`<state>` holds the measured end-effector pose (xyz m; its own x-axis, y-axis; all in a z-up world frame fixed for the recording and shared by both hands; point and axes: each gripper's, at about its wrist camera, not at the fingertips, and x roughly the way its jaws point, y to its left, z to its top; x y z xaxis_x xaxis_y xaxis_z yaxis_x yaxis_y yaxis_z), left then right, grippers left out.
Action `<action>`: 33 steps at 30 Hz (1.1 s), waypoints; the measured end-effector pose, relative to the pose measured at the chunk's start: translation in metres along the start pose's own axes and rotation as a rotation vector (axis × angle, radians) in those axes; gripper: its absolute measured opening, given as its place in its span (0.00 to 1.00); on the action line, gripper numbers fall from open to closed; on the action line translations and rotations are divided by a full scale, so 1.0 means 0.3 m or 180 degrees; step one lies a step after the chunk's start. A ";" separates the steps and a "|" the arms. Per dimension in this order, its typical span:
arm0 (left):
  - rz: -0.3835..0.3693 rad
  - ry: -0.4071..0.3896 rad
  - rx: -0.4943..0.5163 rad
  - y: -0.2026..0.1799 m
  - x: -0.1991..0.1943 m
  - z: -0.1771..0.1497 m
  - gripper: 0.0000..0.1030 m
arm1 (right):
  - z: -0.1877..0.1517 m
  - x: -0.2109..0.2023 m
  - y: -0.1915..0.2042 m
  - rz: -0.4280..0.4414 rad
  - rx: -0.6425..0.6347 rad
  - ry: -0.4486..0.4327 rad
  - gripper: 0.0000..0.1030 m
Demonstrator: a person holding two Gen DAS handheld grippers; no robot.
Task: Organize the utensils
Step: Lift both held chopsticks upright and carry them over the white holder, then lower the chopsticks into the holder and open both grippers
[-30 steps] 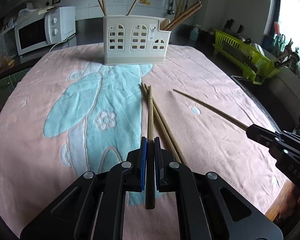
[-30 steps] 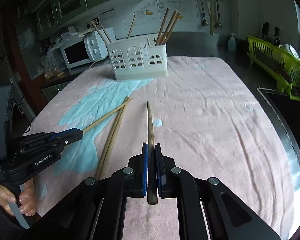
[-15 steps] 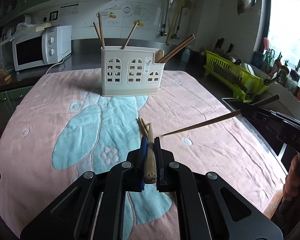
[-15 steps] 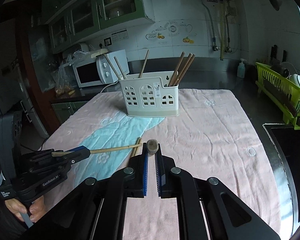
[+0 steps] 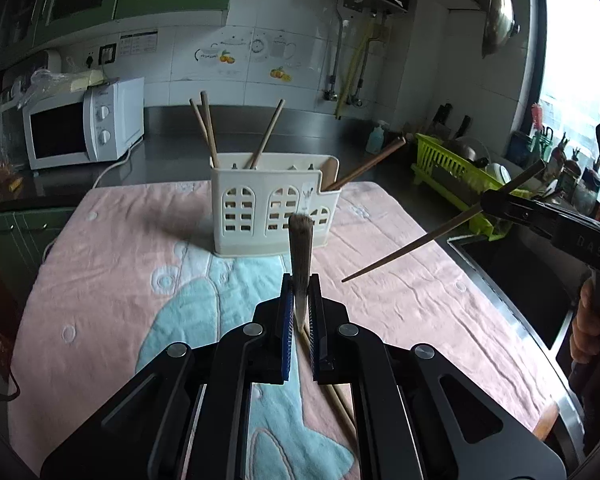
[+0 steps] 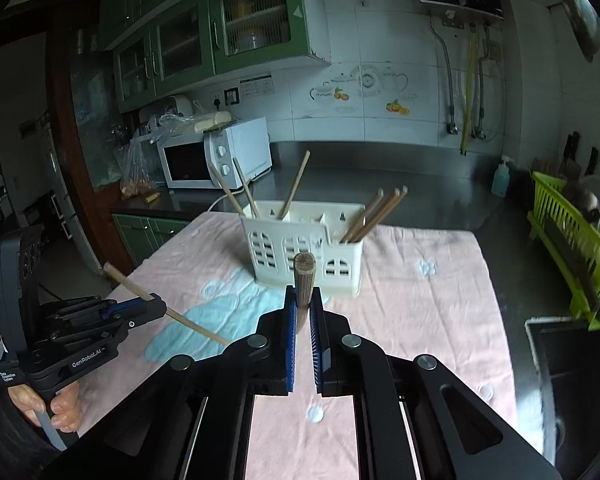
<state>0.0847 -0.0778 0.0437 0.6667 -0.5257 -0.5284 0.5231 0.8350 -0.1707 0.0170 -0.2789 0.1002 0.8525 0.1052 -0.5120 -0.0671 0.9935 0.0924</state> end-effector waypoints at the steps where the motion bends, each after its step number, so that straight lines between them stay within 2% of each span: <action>1: -0.0004 -0.0016 0.0006 0.001 0.000 0.018 0.05 | 0.024 -0.003 -0.002 -0.0004 -0.0021 -0.0010 0.06; 7: 0.0042 -0.0138 0.0122 -0.011 0.005 0.142 0.05 | 0.168 -0.009 -0.030 0.0030 -0.0096 -0.0066 0.06; 12: 0.0119 -0.0369 0.0171 -0.007 -0.005 0.285 0.05 | 0.265 -0.001 -0.043 -0.0033 -0.0197 -0.0162 0.06; 23: 0.0398 -0.0902 0.0129 0.027 0.046 0.588 0.05 | 0.389 0.131 -0.106 -0.0151 -0.0185 -0.0157 0.06; 28: 0.0517 -0.0936 0.0072 0.058 0.120 0.650 0.05 | 0.416 0.214 -0.128 -0.0187 -0.0198 -0.0047 0.06; 33: 0.0578 -0.0760 -0.0021 0.108 0.224 0.656 0.06 | 0.414 0.285 -0.142 -0.0168 -0.0207 0.0067 0.06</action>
<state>0.2511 -0.1180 0.1664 0.8554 -0.3904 -0.3404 0.3810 0.9195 -0.0970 0.1571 -0.3177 0.1584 0.8447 0.0530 -0.5325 -0.0567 0.9983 0.0095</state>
